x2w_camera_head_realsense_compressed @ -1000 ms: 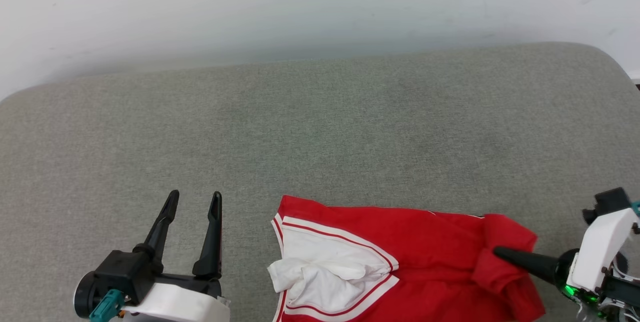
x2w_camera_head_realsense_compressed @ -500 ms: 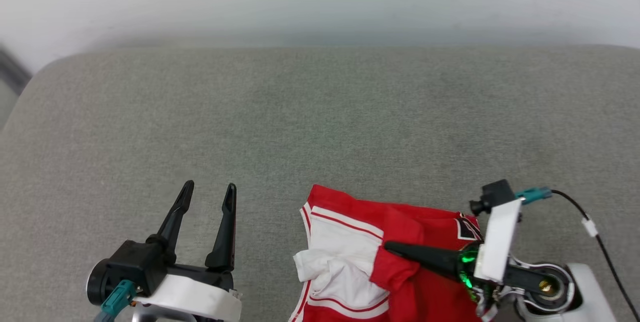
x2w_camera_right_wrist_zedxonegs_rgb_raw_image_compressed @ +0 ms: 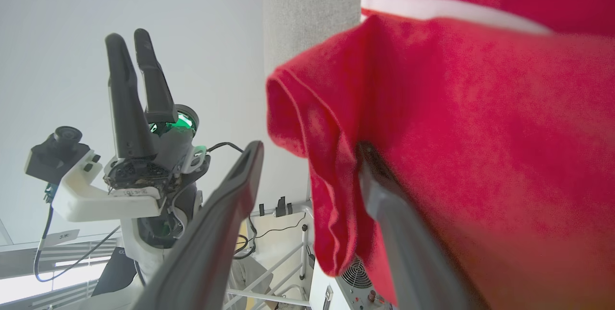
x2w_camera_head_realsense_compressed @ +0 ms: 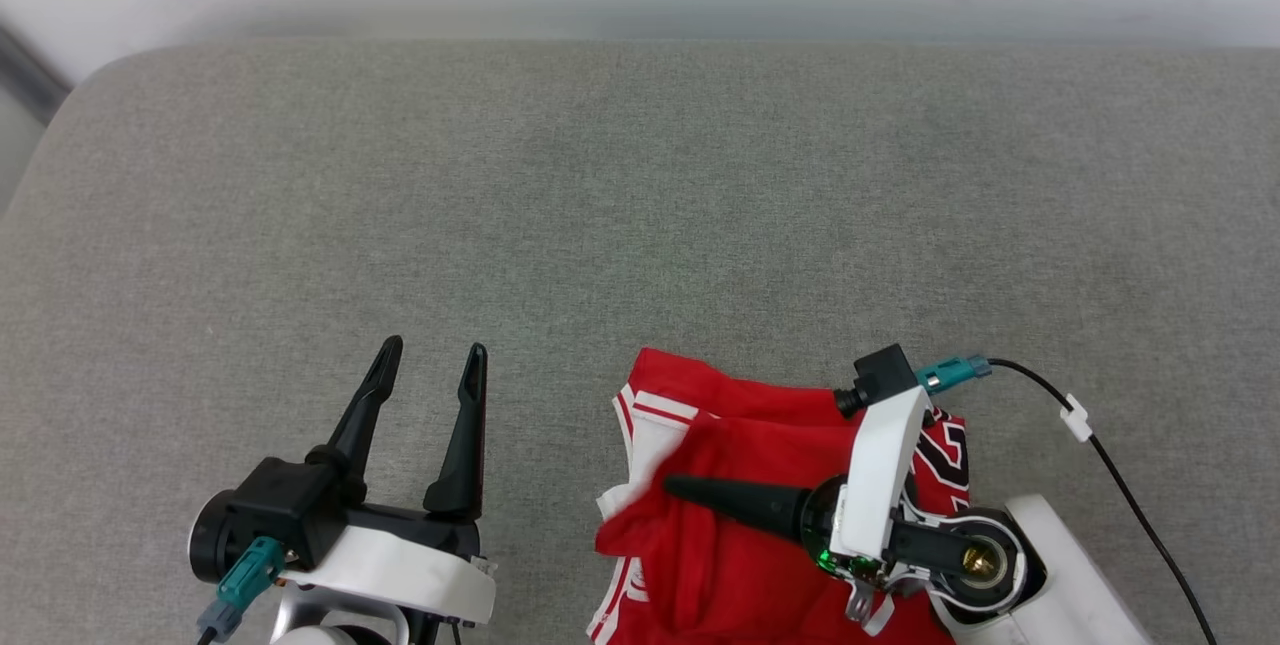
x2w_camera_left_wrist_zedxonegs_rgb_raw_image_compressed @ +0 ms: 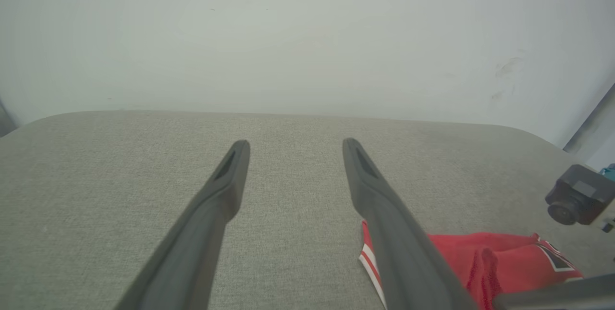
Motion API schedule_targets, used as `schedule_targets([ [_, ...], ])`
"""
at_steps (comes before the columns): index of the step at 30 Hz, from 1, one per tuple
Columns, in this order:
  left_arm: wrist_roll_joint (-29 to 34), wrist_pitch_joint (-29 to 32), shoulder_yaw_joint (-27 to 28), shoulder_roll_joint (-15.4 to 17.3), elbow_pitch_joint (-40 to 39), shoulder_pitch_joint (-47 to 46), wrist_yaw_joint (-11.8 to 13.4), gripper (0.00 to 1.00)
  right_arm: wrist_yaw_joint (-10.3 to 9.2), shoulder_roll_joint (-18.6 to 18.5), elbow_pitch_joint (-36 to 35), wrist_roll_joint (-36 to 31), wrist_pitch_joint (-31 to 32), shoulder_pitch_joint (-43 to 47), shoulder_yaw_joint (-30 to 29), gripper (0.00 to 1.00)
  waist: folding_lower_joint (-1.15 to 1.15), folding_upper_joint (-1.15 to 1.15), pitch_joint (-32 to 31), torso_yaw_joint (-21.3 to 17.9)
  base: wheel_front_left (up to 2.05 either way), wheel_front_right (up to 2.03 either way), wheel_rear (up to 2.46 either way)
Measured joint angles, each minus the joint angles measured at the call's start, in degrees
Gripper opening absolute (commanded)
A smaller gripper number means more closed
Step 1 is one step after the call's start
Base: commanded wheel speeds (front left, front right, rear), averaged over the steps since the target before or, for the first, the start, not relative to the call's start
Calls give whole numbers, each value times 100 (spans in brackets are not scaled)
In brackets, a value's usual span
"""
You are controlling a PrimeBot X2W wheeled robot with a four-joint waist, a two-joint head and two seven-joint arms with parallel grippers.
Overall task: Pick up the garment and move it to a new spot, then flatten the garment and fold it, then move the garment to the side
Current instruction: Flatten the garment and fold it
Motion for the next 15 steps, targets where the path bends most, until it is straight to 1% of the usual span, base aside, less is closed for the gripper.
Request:
schedule_targets([
  [4, 0, -21, -3, 4, 51, -13, 0, 100, 0, -24, -178, -192, -260, -80, 214, 100, 0, 0, -23, -42, 0, 0, 0],
  [7, -4, -20, -7, 19, 62, -13, 1, 100, 0, -212, -532, -598, -639, -168, 470, 100, 0, 0, -58, -88, 0, 0, 0],
  [9, -4, -21, -5, 31, 57, -13, 3, 100, 1, -449, -793, -1068, -1059, -255, 679, 100, 0, 0, -78, -117, 0, 0, 0],
  [11, -5, -21, 3, 47, 57, -13, 16, 100, 1, -725, -927, -1719, -1561, -313, 878, 100, -1, 0, -104, -152, 0, 0, 0],
  [13, -15, -22, 22, 55, 55, -12, 27, 100, 1, -976, -922, -2418, -2101, -337, 921, 100, 0, 0, -135, -195, 0, 0, 0],
  [15, -34, -24, 40, 58, 63, -1, 58, 100, 1, -1143, -829, -3072, -2564, -344, 793, 100, 0, 0, -174, -240, 0, 0, 0],
])
